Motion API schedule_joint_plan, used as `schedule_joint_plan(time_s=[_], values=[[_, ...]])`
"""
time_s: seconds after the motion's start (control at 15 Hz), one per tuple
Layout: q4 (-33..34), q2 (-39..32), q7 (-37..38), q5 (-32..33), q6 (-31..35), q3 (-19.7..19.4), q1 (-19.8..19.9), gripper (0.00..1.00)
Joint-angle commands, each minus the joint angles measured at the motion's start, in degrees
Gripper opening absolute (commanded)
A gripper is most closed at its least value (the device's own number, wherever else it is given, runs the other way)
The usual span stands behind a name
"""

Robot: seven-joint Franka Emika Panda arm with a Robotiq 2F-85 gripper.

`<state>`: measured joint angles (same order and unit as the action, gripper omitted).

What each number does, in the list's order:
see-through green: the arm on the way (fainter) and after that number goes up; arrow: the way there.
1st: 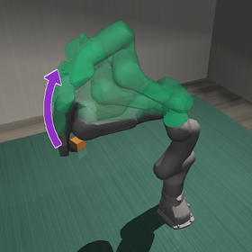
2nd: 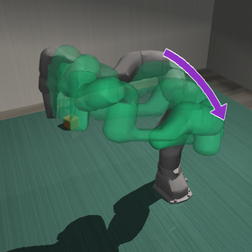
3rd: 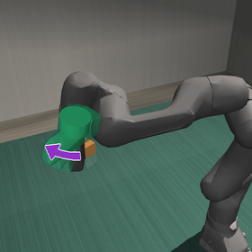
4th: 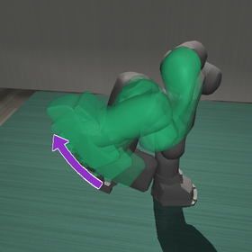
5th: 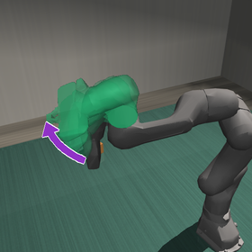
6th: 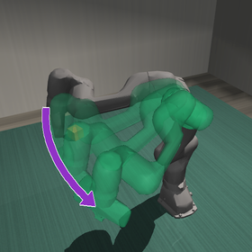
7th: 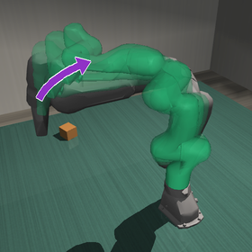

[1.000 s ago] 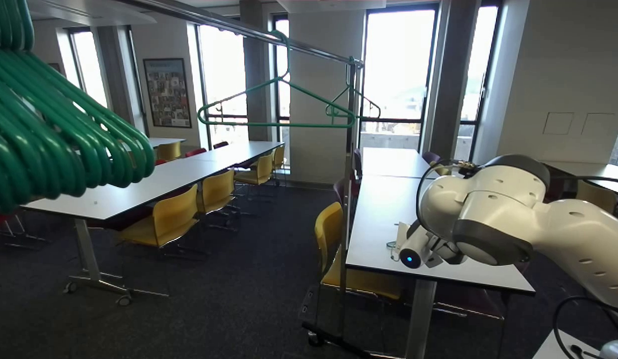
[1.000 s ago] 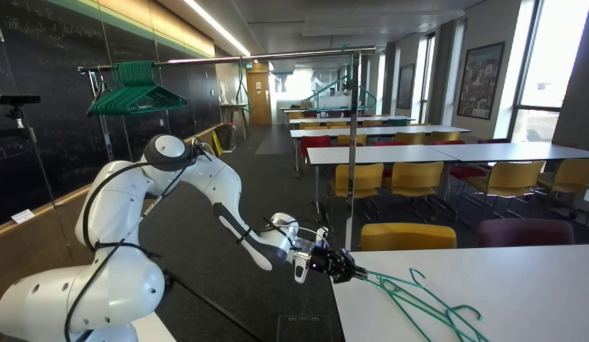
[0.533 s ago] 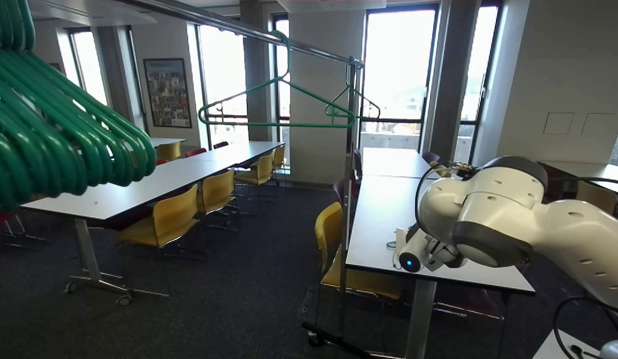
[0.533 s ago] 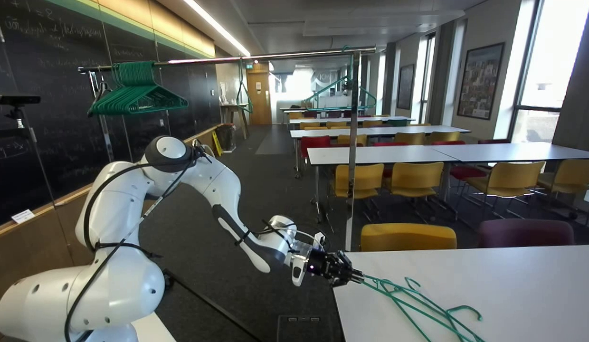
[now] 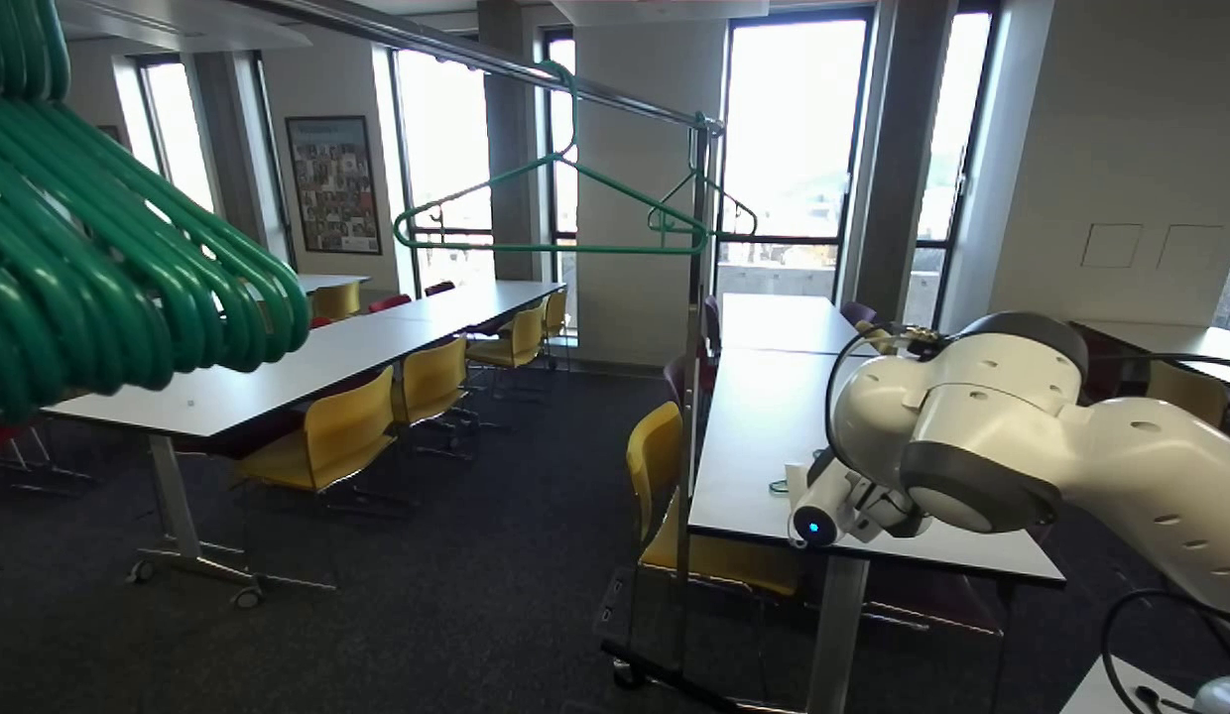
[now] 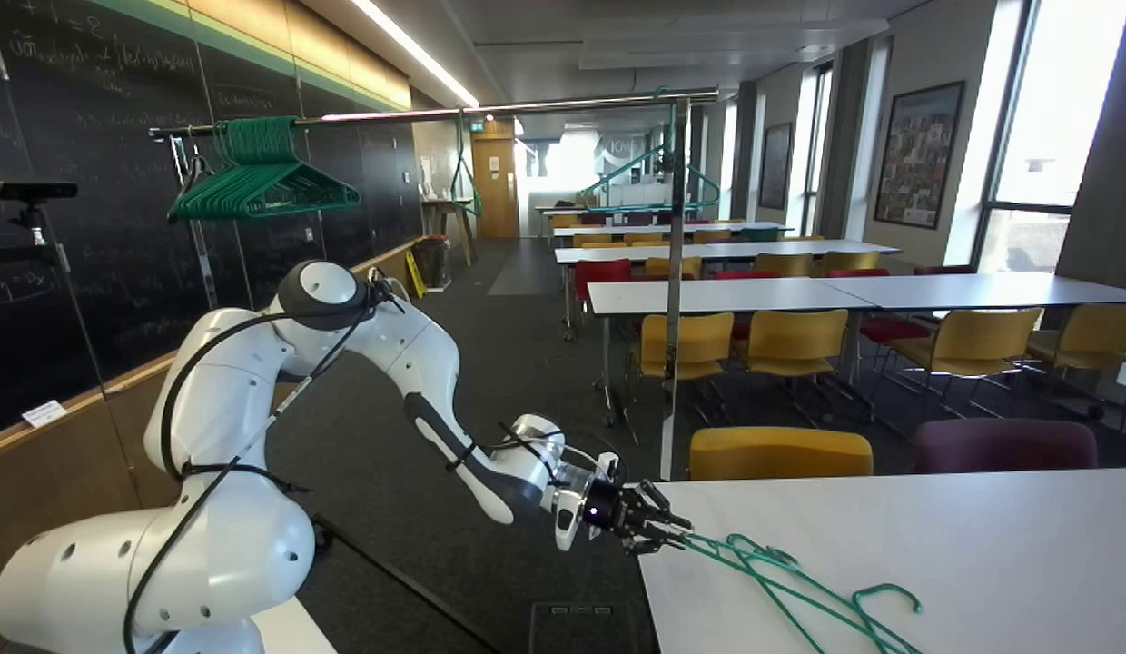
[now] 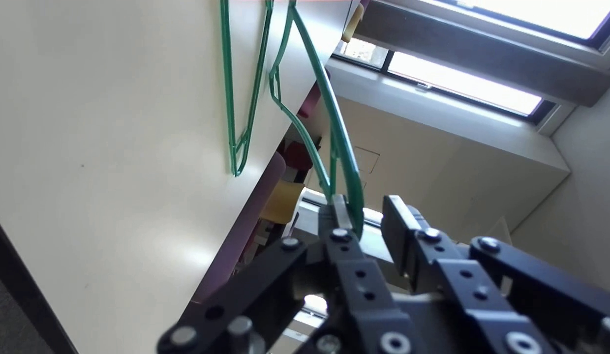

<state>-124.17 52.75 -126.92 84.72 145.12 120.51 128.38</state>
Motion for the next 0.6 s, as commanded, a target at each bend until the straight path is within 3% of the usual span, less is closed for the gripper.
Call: schedule_joint_plan(time_s=[0.0,0.33,0.53], values=[[0.0,0.2,-3.9,-2.5,0.9,-0.4,0.6,0.57],[-0.6,-5.6,-15.4,-13.6,6.1,1.3,4.2,0.95],[-1.0,-9.2,-25.3,-21.7,8.7,2.4,6.1,1.00]])
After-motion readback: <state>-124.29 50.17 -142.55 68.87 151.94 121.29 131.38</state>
